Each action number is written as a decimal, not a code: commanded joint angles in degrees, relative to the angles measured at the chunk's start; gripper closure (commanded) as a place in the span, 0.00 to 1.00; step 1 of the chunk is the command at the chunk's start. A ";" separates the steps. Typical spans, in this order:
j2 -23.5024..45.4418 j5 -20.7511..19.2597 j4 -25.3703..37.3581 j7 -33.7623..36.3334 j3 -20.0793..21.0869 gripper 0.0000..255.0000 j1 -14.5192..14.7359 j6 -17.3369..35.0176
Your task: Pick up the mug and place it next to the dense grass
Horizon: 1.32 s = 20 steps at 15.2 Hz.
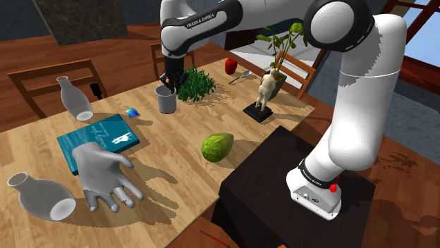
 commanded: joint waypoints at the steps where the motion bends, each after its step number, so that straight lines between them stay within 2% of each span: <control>1: -0.52 0.42 -0.57 -2.79 -0.65 1.00 -1.96 -0.11; 11: 0.53 1.78 1.45 -14.97 -3.92 1.00 -10.50 -1.98; 20: 5.62 2.63 9.74 -25.07 -6.60 1.00 -17.96 -5.97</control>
